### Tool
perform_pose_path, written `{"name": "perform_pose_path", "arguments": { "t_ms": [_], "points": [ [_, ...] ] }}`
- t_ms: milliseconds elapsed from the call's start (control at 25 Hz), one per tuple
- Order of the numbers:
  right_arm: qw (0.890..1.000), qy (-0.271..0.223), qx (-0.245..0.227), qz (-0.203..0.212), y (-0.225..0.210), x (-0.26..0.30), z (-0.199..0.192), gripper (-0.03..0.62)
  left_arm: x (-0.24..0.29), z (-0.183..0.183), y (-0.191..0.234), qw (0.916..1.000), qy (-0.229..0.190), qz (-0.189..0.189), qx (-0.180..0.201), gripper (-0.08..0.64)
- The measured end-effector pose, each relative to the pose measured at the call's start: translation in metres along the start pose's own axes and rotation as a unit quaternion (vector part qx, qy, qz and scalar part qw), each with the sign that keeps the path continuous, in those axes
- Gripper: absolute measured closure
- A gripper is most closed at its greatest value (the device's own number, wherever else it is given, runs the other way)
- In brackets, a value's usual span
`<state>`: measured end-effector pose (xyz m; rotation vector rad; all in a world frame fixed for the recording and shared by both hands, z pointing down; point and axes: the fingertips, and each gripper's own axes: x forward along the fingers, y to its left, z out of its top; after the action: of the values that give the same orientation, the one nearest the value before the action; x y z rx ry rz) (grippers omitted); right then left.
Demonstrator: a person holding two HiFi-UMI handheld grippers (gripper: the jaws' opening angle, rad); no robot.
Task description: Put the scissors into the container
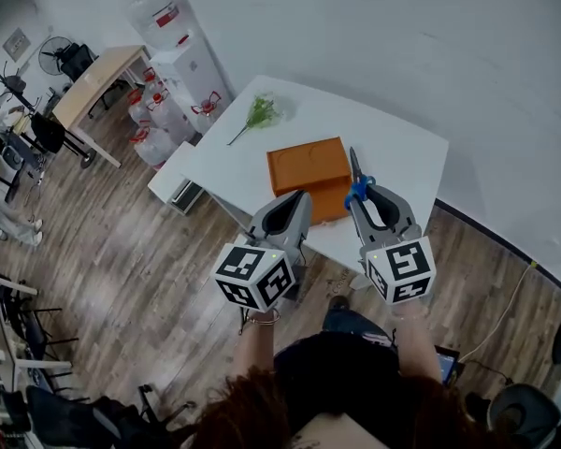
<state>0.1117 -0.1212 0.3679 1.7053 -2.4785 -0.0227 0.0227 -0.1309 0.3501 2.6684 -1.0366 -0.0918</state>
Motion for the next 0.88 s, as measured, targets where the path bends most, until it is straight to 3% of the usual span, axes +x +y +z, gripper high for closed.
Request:
{"name": "perform_pose_path", "arguments": {
  "t_ms": [240,480,880],
  "points": [
    [0.999,0.012,-0.035,0.035,-0.014,0.027,0.002,0.514,0.023,0.006,0.012,0.9997,0.006,0.022,0.007,0.538],
    [0.997,0.019,-0.039,0.063,-0.009,0.047,-0.006,0.514,0.028,0.007,0.027,0.9989,0.004,0.046,0.001,0.538],
    [0.990,0.066,-0.088,0.087,-0.005,0.081,-0.033,0.514,0.046,0.010,0.049,0.9992,0.008,0.040,0.000,0.538]
  ]
}}
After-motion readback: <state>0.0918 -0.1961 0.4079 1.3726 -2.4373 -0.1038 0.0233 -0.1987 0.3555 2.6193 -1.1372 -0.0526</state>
